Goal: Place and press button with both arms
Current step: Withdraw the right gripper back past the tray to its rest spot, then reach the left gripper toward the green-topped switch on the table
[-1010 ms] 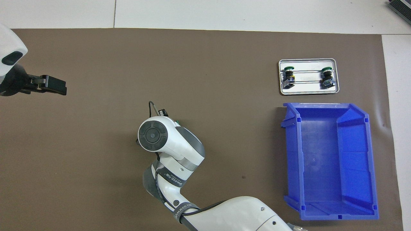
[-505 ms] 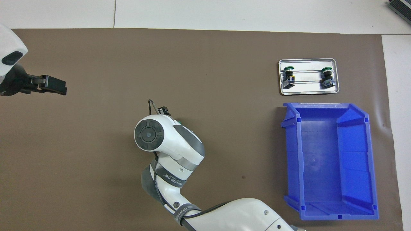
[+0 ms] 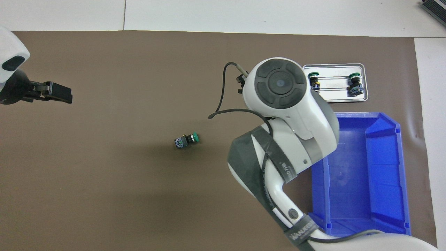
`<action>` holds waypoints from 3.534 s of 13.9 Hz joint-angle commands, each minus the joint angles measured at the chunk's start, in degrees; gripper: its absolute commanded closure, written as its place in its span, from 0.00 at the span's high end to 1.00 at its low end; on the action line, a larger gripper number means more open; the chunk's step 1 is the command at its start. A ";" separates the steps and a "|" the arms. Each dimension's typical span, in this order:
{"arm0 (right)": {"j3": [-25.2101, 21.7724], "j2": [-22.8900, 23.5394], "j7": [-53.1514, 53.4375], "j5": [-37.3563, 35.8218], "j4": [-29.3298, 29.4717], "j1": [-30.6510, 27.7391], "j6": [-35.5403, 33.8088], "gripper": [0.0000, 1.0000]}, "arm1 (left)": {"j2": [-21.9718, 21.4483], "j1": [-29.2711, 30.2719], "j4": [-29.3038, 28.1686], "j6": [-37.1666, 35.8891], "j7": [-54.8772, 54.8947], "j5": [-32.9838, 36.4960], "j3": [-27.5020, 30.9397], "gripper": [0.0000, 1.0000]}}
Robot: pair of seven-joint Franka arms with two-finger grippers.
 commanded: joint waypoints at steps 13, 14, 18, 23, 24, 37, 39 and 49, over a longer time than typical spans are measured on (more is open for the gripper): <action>0.46 -12.78 -61.07 5.08 -0.86 -23.82 -15.28 1.00 | -1.69 0.38 -1.77 -0.02 -0.63 1.05 -0.31 1.00; 0.29 -13.75 -64.75 5.61 -0.77 -25.48 -17.12 1.00 | -1.69 0.38 -1.77 -0.02 -0.63 1.05 -0.31 1.00; 0.29 -16.04 -73.74 6.15 0.19 -30.24 -21.26 1.00 | -1.69 0.38 -1.77 -0.02 -0.63 1.05 -0.31 1.00; 0.99 -14.03 -76.22 5.88 2.39 -29.45 -21.89 0.99 | -1.69 0.38 -1.77 -0.02 -0.63 1.05 -0.31 1.00; 1.08 -13.67 -76.30 6.05 2.39 -29.19 -21.62 1.00 | -1.69 0.38 -1.77 -0.02 -0.63 1.05 -0.31 1.00; 1.08 -16.04 -77.36 5.88 -0.86 -27.25 -25.40 1.00 | -2.39 -7.16 -3.09 -0.29 0.34 1.05 -1.72 1.00; 1.08 -15.95 -77.53 5.97 -0.86 -27.69 -25.31 1.00 | -3.10 -10.59 -4.67 0.50 4.88 0.88 -1.80 1.00; 0.99 -15.78 -76.39 6.32 -0.77 -27.96 -22.69 1.00 | -5.65 -18.78 -19.61 19.83 39.24 -6.68 -1.80 1.00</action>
